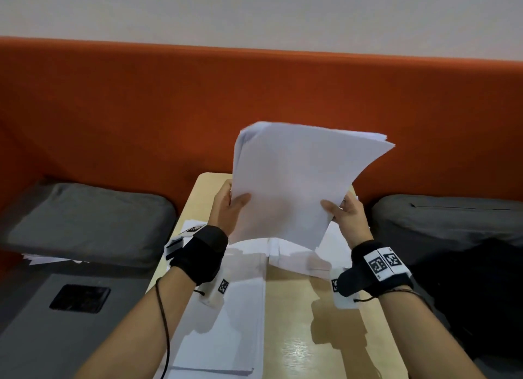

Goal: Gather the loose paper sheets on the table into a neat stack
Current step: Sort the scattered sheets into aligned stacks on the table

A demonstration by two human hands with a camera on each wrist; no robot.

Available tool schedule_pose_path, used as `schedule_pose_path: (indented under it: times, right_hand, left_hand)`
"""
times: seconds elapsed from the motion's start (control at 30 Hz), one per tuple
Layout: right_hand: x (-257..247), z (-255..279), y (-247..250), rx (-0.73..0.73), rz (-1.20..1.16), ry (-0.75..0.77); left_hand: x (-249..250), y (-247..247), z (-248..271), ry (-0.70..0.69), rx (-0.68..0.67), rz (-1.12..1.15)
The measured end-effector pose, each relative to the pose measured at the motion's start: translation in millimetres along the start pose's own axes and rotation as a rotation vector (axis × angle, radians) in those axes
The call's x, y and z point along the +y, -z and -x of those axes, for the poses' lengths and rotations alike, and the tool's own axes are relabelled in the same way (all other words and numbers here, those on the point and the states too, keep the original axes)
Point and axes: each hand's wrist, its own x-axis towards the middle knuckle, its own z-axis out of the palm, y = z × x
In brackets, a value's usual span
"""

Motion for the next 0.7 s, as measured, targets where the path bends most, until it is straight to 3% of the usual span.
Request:
schedule_pose_path:
  times: [0.1, 0.3, 0.47, 0.53, 0.63, 0.7]
  right_hand:
    - [-6.8, 4.3, 6.0, -0.029, 0.031, 0.042]
    - [2.2, 8.9, 6.9, 0.034, 0.079, -0.033]
    - [-3.4, 4.9, 7.6, 0.097, 0.036, -0.007]
    - [13.5, 6.9, 12.1, 0.104, 0.080, -0.067]
    - [43.1, 14.9, 15.7, 0.066, 0.277, -0.207]
    - [38.9, 16.1, 16.7, 0.060, 0.282, -0.207]
  left_hand:
    - [5.1, -4.7, 0.8, -0.040, -0.018, -0.014]
    - [5.8, -16.0, 7.5, -0.071, -0.038, -0.002]
    - [17.7, -30.2, 0.0, -0.117, 0.041, -0.008]
    - [5.9, -30.3, 1.5, -0.033, 0.056, -0.049]
    - [-30.6, -27.1, 13.6, 0.142, -0.028, -0.246]
    - [-44.5, -22.3, 19.7, 0.163, -0.079, -0.318]
